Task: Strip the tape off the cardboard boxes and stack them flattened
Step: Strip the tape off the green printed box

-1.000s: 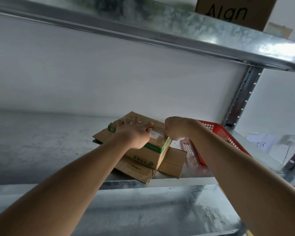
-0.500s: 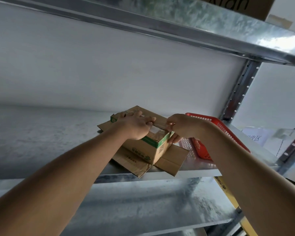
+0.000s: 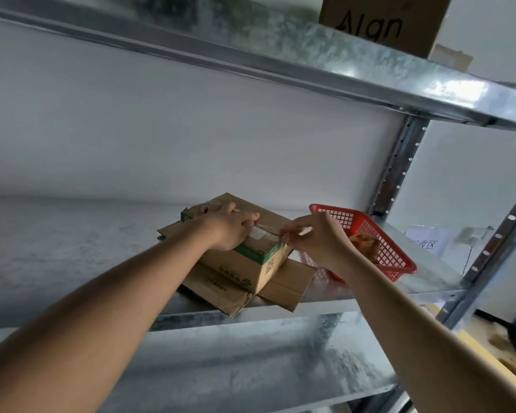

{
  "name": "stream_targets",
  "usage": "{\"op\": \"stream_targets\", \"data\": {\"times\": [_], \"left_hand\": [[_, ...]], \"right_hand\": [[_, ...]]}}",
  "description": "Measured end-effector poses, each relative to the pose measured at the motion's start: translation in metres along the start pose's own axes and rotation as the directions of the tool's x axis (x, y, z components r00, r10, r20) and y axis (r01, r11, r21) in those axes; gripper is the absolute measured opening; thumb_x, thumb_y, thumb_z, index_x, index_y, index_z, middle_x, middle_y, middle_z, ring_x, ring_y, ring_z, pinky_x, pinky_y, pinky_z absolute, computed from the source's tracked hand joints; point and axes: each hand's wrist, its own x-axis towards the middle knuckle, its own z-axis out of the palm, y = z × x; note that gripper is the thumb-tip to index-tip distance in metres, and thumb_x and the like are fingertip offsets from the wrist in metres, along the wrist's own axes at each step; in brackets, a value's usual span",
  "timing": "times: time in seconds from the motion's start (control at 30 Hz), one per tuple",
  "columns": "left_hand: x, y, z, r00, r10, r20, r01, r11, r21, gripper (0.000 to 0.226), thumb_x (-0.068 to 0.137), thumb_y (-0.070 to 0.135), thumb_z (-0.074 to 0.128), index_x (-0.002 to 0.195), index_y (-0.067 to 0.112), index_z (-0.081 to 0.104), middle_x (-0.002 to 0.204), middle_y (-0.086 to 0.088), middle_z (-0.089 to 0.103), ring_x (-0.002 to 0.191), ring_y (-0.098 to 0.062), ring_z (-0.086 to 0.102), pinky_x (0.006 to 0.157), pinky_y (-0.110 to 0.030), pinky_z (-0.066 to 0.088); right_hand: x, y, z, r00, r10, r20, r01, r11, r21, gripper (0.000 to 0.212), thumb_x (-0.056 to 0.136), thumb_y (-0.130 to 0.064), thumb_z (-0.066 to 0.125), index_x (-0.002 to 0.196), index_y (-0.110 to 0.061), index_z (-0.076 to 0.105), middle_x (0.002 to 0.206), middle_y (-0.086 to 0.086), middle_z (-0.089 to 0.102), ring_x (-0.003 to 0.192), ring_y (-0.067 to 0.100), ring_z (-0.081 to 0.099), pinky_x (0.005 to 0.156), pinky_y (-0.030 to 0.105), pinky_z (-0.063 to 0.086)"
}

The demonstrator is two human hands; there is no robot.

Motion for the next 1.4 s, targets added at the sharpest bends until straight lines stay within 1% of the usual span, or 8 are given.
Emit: {"op": "stream_targets", "data": {"times": [0.17,0.3,0.43,0.7,0.83,0.97,1.2,1.4], "left_hand": [[-0.002,0.000,0.000,1.000,0.012,0.002,-0.012,1.000,0.003,0.051,0.110,0.053,0.010,0.160,0.053,0.012,0.173,-0.003,0.002,0.158,-0.038,0.005,0.122,-0.060,-0.003],[0.000,-0.001,0.002,1.000,0.025,0.000,-0.025,1.000,-0.012,0.051,0.109,0.055,0.011,0.160,0.054,0.012,0.173,-0.003,0.002,0.158,-0.038,0.009,0.122,-0.060,-0.001],[0.003,-0.002,0.005,1.000,0.012,-0.003,-0.012,0.997,-0.078,0.049,0.109,0.055,0.013,0.158,0.058,0.015,0.173,0.000,0.002,0.158,-0.036,0.009,0.124,-0.062,0.007],[0.004,-0.001,0.010,0.999,0.005,-0.040,-0.009,0.997,-0.080,0.048,0.110,0.051,0.012,0.158,0.055,0.015,0.173,-0.003,0.005,0.158,-0.034,0.009,0.122,-0.063,0.005],[0.002,-0.001,0.008,0.999,0.001,-0.043,-0.004,0.998,-0.065,0.050,0.109,0.052,0.010,0.159,0.054,0.017,0.173,-0.003,0.007,0.158,-0.032,0.010,0.122,-0.062,0.006],[0.001,-0.001,0.004,1.000,0.014,-0.014,-0.015,0.997,-0.082,0.050,0.109,0.054,0.010,0.159,0.055,0.017,0.174,-0.002,0.003,0.158,-0.033,0.008,0.124,-0.060,0.001],[0.003,-0.005,0.005,0.999,0.031,-0.007,-0.032,0.995,-0.094,0.049,0.108,0.057,0.008,0.157,0.059,0.016,0.174,0.002,-0.001,0.159,-0.032,0.003,0.124,-0.060,-0.004],[0.002,-0.007,0.007,0.999,0.040,-0.015,-0.041,0.995,-0.086,0.049,0.107,0.060,0.008,0.156,0.060,0.016,0.174,0.004,-0.001,0.159,-0.031,0.005,0.124,-0.060,-0.003]], "right_hand": [[0.003,-0.004,0.002,0.997,0.064,0.038,-0.065,0.997,0.046,0.006,0.091,-0.018,0.078,0.095,-0.022,0.082,0.097,-0.008,0.077,0.095,0.015,0.071,0.072,0.042,0.063],[0.013,-0.009,-0.007,0.968,0.139,0.210,-0.159,0.984,0.085,0.001,0.092,-0.015,0.076,0.092,-0.014,0.077,0.091,-0.001,0.078,0.085,0.014,0.077,0.078,0.033,0.064],[0.026,-0.029,-0.017,0.929,0.182,0.322,-0.138,0.978,-0.155,0.006,0.095,-0.021,0.074,0.089,-0.018,0.074,0.086,-0.008,0.076,0.079,0.007,0.074,0.057,0.013,0.053],[0.025,-0.054,-0.011,0.932,0.220,0.287,-0.094,0.914,-0.395,0.016,0.100,-0.015,0.066,0.110,-0.006,0.072,0.112,0.003,0.074,0.095,0.015,0.069,0.066,0.021,0.059],[0.011,-0.037,-0.006,0.955,0.280,0.103,-0.283,0.959,0.018,0.007,0.088,-0.011,0.081,0.091,-0.007,0.076,0.096,0.003,0.077,0.088,0.016,0.076,0.070,0.030,0.065],[-0.019,-0.006,0.014,0.921,0.386,-0.044,-0.306,0.792,0.528,0.021,0.080,-0.011,0.086,0.097,-0.009,0.075,0.094,0.011,0.079,0.079,0.019,0.079,0.074,0.036,0.066],[-0.041,0.004,0.065,0.867,0.352,-0.353,-0.123,0.836,0.534,0.020,0.081,-0.017,0.087,0.094,-0.030,0.082,0.083,-0.022,0.077,0.079,-0.003,0.072,0.078,0.026,0.063],[-0.039,0.006,0.077,0.831,0.434,-0.347,-0.118,0.747,0.654,0.013,0.086,-0.016,0.083,0.094,-0.026,0.082,0.089,-0.012,0.079,0.087,0.007,0.075,0.081,0.039,0.064]]}}
